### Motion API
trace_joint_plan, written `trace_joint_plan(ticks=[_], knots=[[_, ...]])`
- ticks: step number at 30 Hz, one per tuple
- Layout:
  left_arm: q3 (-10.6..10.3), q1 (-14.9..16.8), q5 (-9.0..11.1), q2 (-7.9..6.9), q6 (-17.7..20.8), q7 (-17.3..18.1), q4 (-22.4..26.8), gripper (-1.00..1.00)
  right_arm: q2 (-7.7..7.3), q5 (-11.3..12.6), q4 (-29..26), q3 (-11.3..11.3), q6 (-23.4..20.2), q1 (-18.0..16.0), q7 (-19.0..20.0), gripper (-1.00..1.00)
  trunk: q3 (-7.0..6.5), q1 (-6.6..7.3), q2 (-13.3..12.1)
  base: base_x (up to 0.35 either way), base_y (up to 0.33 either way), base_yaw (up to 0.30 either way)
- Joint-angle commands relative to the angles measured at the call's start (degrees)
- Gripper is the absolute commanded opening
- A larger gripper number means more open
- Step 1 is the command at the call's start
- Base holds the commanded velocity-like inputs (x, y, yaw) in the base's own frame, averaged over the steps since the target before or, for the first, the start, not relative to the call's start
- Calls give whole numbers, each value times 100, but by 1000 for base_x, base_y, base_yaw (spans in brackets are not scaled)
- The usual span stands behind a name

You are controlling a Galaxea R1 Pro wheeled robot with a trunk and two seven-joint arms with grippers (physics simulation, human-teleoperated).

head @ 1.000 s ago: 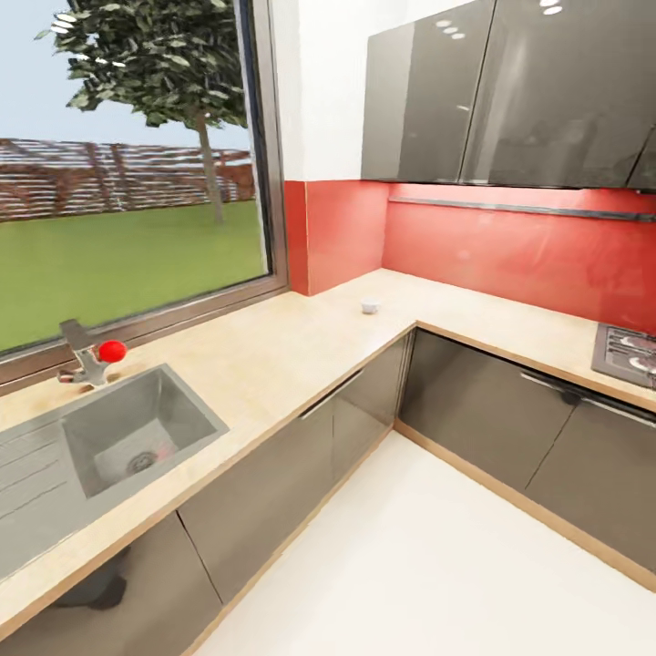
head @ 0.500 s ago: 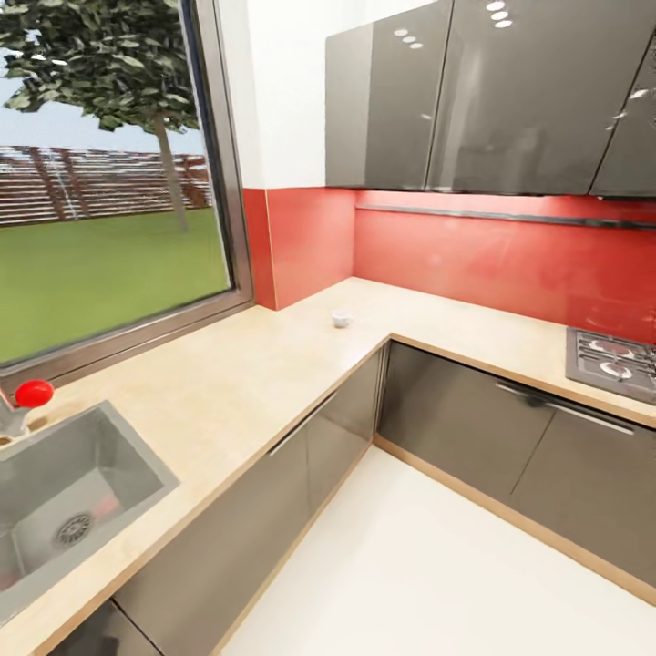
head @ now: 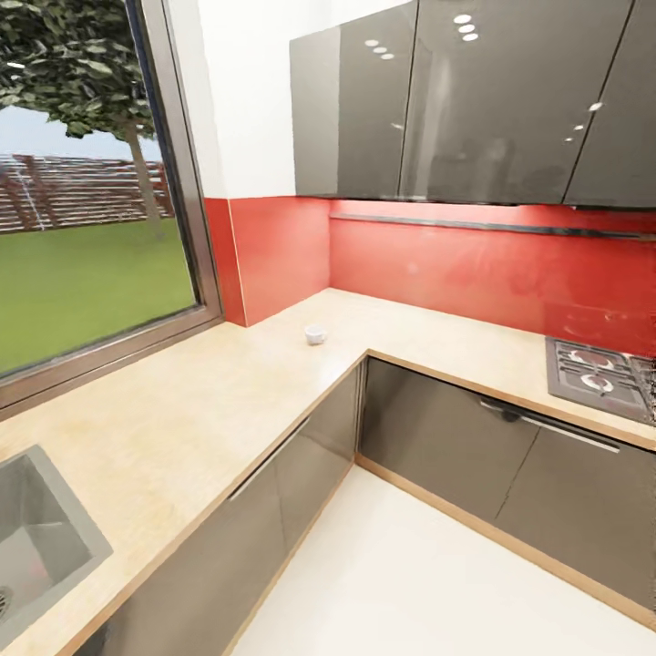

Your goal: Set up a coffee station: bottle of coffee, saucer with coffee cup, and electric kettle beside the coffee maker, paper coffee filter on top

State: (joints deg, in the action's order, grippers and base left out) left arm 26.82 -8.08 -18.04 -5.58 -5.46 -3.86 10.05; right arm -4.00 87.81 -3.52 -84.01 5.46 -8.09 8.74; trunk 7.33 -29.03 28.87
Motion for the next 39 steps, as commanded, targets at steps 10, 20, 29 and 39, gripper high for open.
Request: trace_joint_plan(ticks=[10,20,29,39], knots=[[36,0,-59,4,-7,-15,6,100,-4,62,-8,-45,16,-6,13,100,-77,-5,8,77,-292,-126],[34,0,-59,4,9,-1,-2,100,-4,61,-8,-45,9,-5,13,100,-163,-5,8,1,-313,-126],[34,0,-59,-3,18,-1,-3,100,-4,61,-1,-45,14,-4,4,100,-228,-5,8,37,-312,-88],[34,0,-59,-1,19,-1,-3,100,-4,52,0,-63,17,-6,15,100,-234,-5,8,222,-254,-5]])
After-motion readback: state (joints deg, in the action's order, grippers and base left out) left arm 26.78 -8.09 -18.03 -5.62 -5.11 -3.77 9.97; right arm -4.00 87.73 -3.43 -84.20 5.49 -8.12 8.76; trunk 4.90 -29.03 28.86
